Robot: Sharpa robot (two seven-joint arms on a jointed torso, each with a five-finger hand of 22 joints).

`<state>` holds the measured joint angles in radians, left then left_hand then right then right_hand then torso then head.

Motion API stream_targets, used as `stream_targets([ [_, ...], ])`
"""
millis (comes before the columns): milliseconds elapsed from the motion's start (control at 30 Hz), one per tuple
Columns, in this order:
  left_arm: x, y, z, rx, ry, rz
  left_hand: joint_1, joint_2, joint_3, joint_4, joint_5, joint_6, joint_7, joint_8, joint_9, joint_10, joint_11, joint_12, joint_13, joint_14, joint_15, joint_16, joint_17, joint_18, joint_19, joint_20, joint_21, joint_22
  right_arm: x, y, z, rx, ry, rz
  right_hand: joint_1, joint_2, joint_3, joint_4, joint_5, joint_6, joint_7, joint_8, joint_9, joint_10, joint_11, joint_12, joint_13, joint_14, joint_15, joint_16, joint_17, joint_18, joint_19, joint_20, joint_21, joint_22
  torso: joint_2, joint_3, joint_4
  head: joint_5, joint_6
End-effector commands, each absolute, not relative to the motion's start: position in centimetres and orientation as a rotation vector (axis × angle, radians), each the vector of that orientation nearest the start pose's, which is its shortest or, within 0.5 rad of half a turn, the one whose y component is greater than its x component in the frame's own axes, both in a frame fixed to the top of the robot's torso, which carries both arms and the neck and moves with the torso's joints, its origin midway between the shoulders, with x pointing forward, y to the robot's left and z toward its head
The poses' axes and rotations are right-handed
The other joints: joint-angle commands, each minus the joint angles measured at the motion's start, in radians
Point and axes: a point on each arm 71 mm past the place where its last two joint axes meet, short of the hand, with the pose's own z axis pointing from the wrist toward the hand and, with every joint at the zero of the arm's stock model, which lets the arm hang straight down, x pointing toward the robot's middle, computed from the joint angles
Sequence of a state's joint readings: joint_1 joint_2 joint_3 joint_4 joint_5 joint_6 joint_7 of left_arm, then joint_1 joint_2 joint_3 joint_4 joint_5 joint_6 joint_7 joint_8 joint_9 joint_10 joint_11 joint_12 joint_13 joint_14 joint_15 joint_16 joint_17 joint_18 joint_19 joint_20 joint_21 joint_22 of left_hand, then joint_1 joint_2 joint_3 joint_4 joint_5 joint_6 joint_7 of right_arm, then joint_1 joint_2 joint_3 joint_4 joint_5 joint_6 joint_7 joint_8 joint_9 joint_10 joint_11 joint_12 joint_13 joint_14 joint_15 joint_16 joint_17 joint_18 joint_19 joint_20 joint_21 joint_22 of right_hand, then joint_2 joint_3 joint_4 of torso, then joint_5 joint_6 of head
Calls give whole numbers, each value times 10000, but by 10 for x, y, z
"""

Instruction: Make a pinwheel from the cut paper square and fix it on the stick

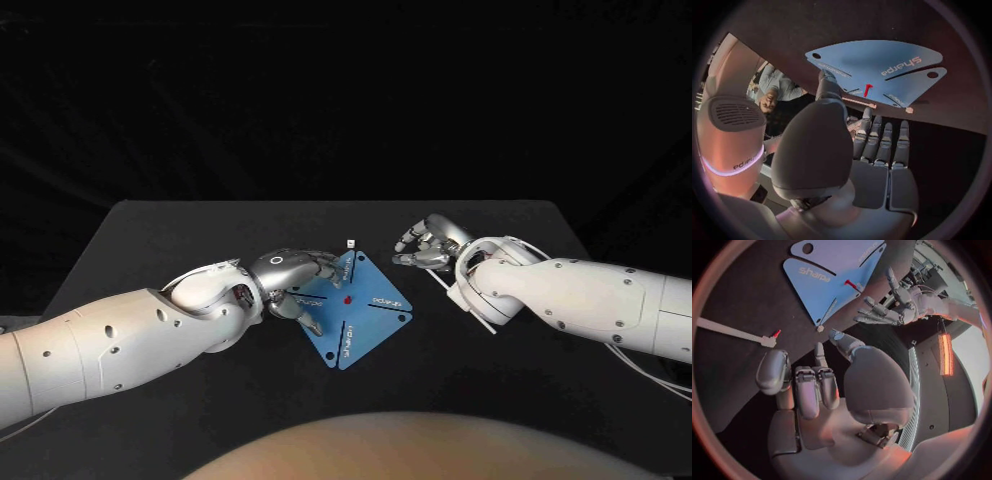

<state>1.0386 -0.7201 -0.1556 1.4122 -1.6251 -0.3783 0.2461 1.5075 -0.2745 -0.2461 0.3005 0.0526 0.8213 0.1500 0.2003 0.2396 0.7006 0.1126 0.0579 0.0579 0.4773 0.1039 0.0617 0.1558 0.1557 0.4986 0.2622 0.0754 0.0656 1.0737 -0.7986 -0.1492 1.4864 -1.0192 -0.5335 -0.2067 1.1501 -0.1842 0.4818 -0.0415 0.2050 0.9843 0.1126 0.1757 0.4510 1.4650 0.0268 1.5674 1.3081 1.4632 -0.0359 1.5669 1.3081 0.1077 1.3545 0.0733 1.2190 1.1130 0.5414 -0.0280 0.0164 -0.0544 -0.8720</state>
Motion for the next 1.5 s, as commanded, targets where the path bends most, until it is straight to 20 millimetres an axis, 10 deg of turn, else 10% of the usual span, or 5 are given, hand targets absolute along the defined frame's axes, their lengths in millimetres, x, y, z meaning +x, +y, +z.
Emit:
stream_targets([
  [33, 429, 149, -298, 6023, 17039, -8805, 173, 345, 444, -11, -18, 111, -55, 73, 20, 325, -65, 15, 13, 534, -19, 123, 117, 243, 895, 43, 226, 95, 452, -208, -286, 4556, 18652, 6401, -83, 34, -4, -38, -43, -14, 40, -44, 5, 1058, 85, 34, 2627, 1076, 56, 39, 2627, -103, 101, 13, 96, 61, -3, 14, -6, 12, -7],
  [633, 435, 151, -300, 5719, 16912, -9222, 167, 1466, 1246, -71, -50, 1063, -79, 447, 126, 1732, -14, 42, 58, 839, 92, 64, 44, 28, -106, 271, -257, -136, 455, -205, -290, 4464, 18899, 6444, -156, 227, 76, 44, -50, 130, -1, -18, -1, 1058, 57, 34, 2627, 1076, 40, 39, 2627, -136, 178, 12, 289, 300, -16, 18, -6, -18, -7],
  [867, 431, 151, -303, 5911, 17356, -9683, -983, 853, 580, -7, -30, 973, -577, 240, 16, -79, 461, -65, -45, -1123, 469, -241, -523, -554, -2077, 279, -389, -273, 454, -204, -293, 4406, 19059, 6441, -202, 253, 87, 76, -93, 124, 4, -42, -26, 1058, 58, 34, 2627, 1076, 36, 39, 2627, -137, 178, 8, 308, 323, -6, 19, -4, -17, -7],
  [1167, 426, 152, -304, 6142, 17431, -10023, -1315, 138, 25, 22, 17, 923, -574, 90, -46, -2300, -188, -167, -149, -2891, 26, -367, -989, -760, -3323, 169, -480, -366, 454, -204, -295, 4381, 19149, 6425, -231, 261, 89, 95, -118, 116, 7, -57, -41, 1058, 60, 34, 2627, 1076, 36, 39, 2627, -138, 176, 7, 315, 332, -8, 8, 2, -66, -7],
  [1500, 425, 150, -310, 6382, 17958, -9960, -1645, 290, 156, 20, 9, 548, -571, -149, -137, -2610, -221, -159, -148, -2853, 49, -312, -969, -724, -3421, 166, -457, -352, 454, -203, -296, 4340, 19197, 6485, -254, 264, 87, 110, -135, 105, 11, -71, -53, 1058, 63, 34, 2627, 1076, 38, 39, 2627, -135, 167, 7, 308, 323, -2, 13, -5, -88, -7],
])
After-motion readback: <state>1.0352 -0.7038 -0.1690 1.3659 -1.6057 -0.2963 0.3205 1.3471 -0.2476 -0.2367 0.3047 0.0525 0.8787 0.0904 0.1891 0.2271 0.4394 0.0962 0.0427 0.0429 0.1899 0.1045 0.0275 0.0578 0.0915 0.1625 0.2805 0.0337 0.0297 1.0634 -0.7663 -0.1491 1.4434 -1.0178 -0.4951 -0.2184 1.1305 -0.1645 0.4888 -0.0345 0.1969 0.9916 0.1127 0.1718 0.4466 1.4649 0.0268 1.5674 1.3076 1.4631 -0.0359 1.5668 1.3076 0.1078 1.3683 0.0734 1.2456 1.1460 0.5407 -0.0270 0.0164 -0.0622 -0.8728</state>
